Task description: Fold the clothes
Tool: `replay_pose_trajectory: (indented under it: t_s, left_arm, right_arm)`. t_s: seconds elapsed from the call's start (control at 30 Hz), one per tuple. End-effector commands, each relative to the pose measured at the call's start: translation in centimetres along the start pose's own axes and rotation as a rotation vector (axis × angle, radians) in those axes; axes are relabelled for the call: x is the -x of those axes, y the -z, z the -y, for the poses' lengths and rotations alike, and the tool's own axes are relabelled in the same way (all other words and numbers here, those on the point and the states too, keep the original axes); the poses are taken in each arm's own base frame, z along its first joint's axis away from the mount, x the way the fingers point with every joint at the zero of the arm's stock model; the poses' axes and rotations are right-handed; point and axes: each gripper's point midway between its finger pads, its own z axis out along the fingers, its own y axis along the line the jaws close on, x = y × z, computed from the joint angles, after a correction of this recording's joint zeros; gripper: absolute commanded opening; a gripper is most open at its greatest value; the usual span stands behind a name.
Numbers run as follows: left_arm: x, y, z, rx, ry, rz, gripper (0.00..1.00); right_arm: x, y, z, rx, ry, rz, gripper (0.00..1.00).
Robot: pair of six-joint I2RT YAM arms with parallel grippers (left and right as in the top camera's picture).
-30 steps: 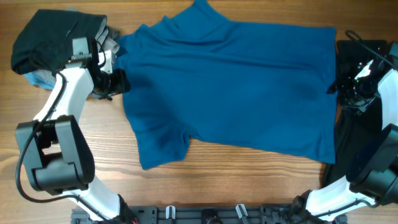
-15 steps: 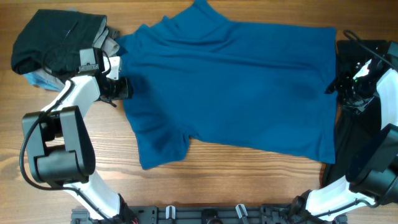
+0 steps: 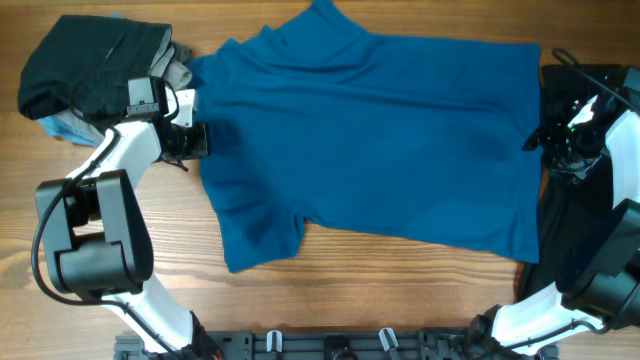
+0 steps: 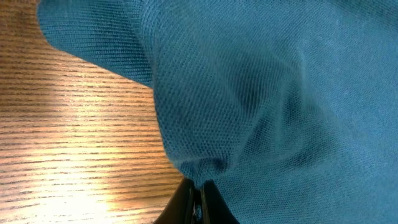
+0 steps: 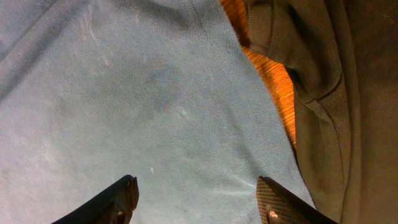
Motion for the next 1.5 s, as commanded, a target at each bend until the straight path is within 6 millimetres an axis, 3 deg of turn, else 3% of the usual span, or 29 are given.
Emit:
replay_pose_trajectory:
  t_s: [0.0,0.2,0.37,0.47,0.7,0.77,0.87,1.0,1.17,1.37,1.43,1.47]
  left_arm:
    - [-0.6,-0.2,-0.9,-0.007,0.064,-0.015,0.04]
    - [0.8,2.2,-1.7,-0.046,0.157,0.023,0.04]
    - [0.7,2.4,-1.7,-0.045,0.159,0.021,0.04]
    - [0.7,2.5,-2.2,-0.035,0.195,0.024,0.04]
    - [0.7,2.7,-3.0,-0.029,0.232,0.029,0.04]
    - [0.7,2.7,-2.9,-0.029,0.232,0.03,0.04]
    - [0.7,2.7,-2.9,-0.029,0.232,0.03,0.04]
    - [0.8,2.7,-3.0,-0.029,0.232,0.032,0.04]
    - [0.9,2.7,-3.0,-0.029,0.23,0.037,0.04]
    - [0.9,2.7,-3.0,-0.028,0.23,0.038,0.04]
    - [0.9,2.7,-3.0,-0.029,0.23,0.037,0.04]
    - [0.9,2.7,-3.0,-0.029,0.23,0.038,0.04]
  right_arm:
    - [-0.6,-0.8,-0.1,0.009,0.012,-0.032,0.65]
    - [-0.4,-0.8,-0.2,0.011,0.014,-0.024,0.65]
    - [-0.1,-0.8,-0.2,0.013,0.068,-0.012,0.62]
    - [0.4,-1.1,0.8,-0.051,0.066,0.004,0.61]
    - [-0.1,-5.5,3.0,-0.144,0.109,-0.104,0.48]
    - [-0.5,-6.9,3.4,-0.152,0.127,-0.145,0.5]
    - [-0.5,-8.2,4.1,-0.18,0.127,-0.163,0.63]
    - [0.3,-9.1,4.8,-0.222,0.141,-0.142,0.63]
    - [-0.9,-10.0,3.3,-0.12,0.151,-0.194,0.46]
    - [-2.4,-11.1,3.9,-0.127,0.133,-0.224,0.32]
    - [-2.3,-11.1,3.8,-0.129,0.116,-0.22,0.14]
    - [-2.5,-11.1,3.9,-0.13,0.114,-0.228,0.1]
